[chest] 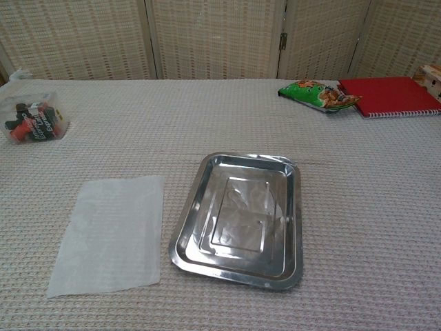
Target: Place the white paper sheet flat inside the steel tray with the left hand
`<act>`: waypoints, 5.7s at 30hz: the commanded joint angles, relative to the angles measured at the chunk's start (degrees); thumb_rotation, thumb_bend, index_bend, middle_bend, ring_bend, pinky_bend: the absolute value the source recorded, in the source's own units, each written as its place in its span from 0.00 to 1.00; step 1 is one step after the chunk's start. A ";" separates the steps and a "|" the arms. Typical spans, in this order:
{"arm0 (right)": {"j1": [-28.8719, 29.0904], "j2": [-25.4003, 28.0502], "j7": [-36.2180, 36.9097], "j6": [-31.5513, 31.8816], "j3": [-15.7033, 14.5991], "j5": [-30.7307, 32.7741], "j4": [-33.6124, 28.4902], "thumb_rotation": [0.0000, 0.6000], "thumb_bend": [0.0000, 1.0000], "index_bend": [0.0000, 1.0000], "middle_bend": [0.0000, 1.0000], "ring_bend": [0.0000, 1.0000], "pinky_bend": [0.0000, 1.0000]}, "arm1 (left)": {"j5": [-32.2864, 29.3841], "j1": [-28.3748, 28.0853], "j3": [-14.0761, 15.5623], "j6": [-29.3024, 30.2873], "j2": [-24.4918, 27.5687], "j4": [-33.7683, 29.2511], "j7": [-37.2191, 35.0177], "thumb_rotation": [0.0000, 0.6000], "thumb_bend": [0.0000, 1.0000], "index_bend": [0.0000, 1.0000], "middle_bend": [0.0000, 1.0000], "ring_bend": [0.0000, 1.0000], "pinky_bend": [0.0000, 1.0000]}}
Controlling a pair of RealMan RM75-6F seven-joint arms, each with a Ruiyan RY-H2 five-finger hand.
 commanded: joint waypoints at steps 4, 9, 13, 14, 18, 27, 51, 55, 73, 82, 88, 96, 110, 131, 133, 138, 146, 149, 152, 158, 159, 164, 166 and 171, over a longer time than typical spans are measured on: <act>-0.33 0.35 -0.55 0.34 -0.52 -0.61 -0.55 1.00 0.33 0.00 0.00 0.00 0.00 | -1.26 -0.43 -0.42 -1.13 -0.75 0.59 0.44 1.00 0.28 0.00 0.00 0.00 0.00; -0.44 3.35 1.58 -0.77 -2.31 -2.28 -2.25 1.00 0.33 0.00 0.00 0.00 0.00 | 1.92 -1.84 0.04 -1.41 -3.05 2.94 0.17 1.00 0.27 0.00 0.00 0.00 0.00; -1.16 4.85 3.13 0.80 -2.94 -3.83 -3.02 1.00 0.33 0.00 0.00 0.00 0.00 | 6.25 -3.55 2.05 -3.10 -3.97 4.77 -4.55 1.00 0.27 0.00 0.00 0.00 0.00; -1.38 5.02 3.49 1.42 -2.94 -4.16 -3.11 1.00 0.33 0.00 0.00 0.00 0.00 | 7.07 -3.80 2.43 -3.22 -4.04 5.11 -5.32 1.00 0.27 0.00 0.01 0.00 0.00; -2.07 5.04 4.59 3.66 -2.69 -5.15 -2.91 1.00 0.33 0.00 0.00 0.00 0.00 | 10.79 -4.62 3.37 -2.04 -5.57 8.10 -6.95 1.00 0.26 0.01 0.10 0.03 0.08; -2.04 2.20 8.69 6.30 -1.32 -6.05 -0.43 1.00 0.33 0.00 0.00 0.00 0.00 | 17.54 -7.11 2.71 4.88 -15.86 27.27 -13.40 1.00 0.17 0.38 0.94 0.72 0.88; -2.51 5.59 4.10 0.76 -0.26 2.87 -8.09 1.00 0.33 0.00 0.00 0.00 0.00 | 24.20 -12.85 9.59 6.67 -27.43 50.44 -21.54 1.00 0.18 0.51 1.00 1.00 1.00; -3.03 6.17 4.42 1.82 -0.53 1.75 -8.81 1.00 0.33 0.00 0.00 0.00 0.00 | 24.85 -13.85 10.98 5.36 -29.27 54.59 -21.86 1.00 0.18 0.51 1.00 1.00 1.00; -2.05 5.91 5.39 -0.10 0.82 3.98 -7.64 1.00 0.33 0.00 0.00 0.00 0.00 | 21.36 -16.64 11.61 3.02 -36.52 66.44 -30.28 1.00 0.25 0.49 1.00 1.00 1.00; -2.06 7.08 6.79 -0.43 1.35 5.11 -8.46 1.00 0.33 0.00 0.00 0.00 0.00 | 19.34 -18.41 11.10 1.89 -39.96 69.87 -34.17 1.00 0.26 0.46 1.00 1.00 1.00; -2.40 8.04 9.25 0.46 1.94 5.20 -8.63 1.00 0.33 0.00 0.00 0.00 0.00 | 19.26 -19.27 11.96 1.88 -41.75 71.45 -37.77 1.00 0.26 0.44 1.00 1.00 1.00; -3.30 8.99 12.55 2.74 2.57 4.51 -8.29 1.00 0.33 0.00 0.00 0.00 0.00 | 19.35 -19.95 13.00 3.77 -44.41 75.02 -43.31 1.00 0.26 0.49 1.00 1.00 1.00; -3.47 10.22 18.04 3.43 2.77 3.13 -7.18 1.00 0.33 0.00 0.00 0.00 0.00 | 17.63 -19.56 13.14 5.19 -47.69 80.24 -49.08 1.00 0.50 0.65 1.00 1.00 1.00; -3.23 11.96 21.33 2.06 1.56 1.43 -7.99 1.00 0.33 0.00 0.00 0.00 0.00 | 14.66 -24.05 9.61 16.86 -43.63 76.00 -48.09 1.00 0.58 0.65 1.00 1.00 1.00; -3.36 12.05 21.64 2.50 1.69 1.44 -7.97 1.00 0.33 0.00 0.00 0.00 0.00 | 14.46 -25.04 9.12 17.40 -43.44 74.83 -47.86 1.00 0.58 0.65 1.00 1.00 1.00; -3.43 12.44 22.53 2.38 1.61 1.61 -8.08 1.00 0.33 0.00 0.00 0.00 0.00 | 15.44 -27.60 9.38 17.53 -43.37 73.22 -46.07 1.00 0.58 0.66 1.00 1.00 1.00; -3.77 12.64 22.78 3.16 1.91 2.08 -8.11 1.00 0.33 0.00 0.00 0.00 0.00 | 17.20 -31.45 9.97 17.40 -43.71 69.99 -44.83 1.00 0.58 0.66 1.00 1.00 1.00; -3.76 12.56 22.57 3.07 1.78 1.91 -8.23 1.00 0.33 0.00 0.00 0.00 0.00 | 18.36 -32.51 10.77 16.73 -45.02 69.25 -43.60 1.00 0.58 0.65 1.00 1.00 1.00; -3.89 12.42 21.74 3.28 1.72 1.88 -8.31 1.00 0.33 0.00 0.00 0.00 0.00 | 19.12 -34.27 11.41 13.81 -46.63 70.18 -42.84 1.00 0.58 0.65 1.00 1.00 1.00; -3.22 11.87 19.50 0.68 2.09 5.02 -8.10 1.00 0.33 0.00 0.00 0.00 0.00 | 20.02 -37.08 12.14 10.36 -49.31 72.09 -42.84 1.00 0.58 0.65 1.00 1.00 1.00; -3.16 11.94 19.46 0.46 2.10 5.19 -8.11 1.00 0.33 0.00 0.00 0.00 0.00 | 20.02 -37.38 12.19 9.71 -49.72 72.43 -42.88 1.00 0.58 0.65 1.00 1.00 1.00; -3.68 11.74 20.07 2.29 2.51 4.52 -7.59 1.00 0.33 0.00 0.00 0.00 0.00 | 19.95 -38.58 12.53 6.80 -52.08 74.58 -43.17 1.00 0.58 0.65 1.00 1.00 1.00; -3.87 11.65 20.44 2.78 2.69 4.60 -7.45 1.00 0.33 0.00 0.00 0.00 0.00 | 19.85 -38.93 12.66 5.52 -52.75 75.42 -43.09 1.00 0.58 0.65 1.00 1.00 1.00; -3.60 11.86 20.99 1.72 2.87 5.51 -7.23 1.00 0.33 0.00 0.00 0.00 0.00 | 19.19 -40.12 12.48 2.73 -54.10 77.05 -42.79 1.00 0.58 0.65 1.00 1.00 1.00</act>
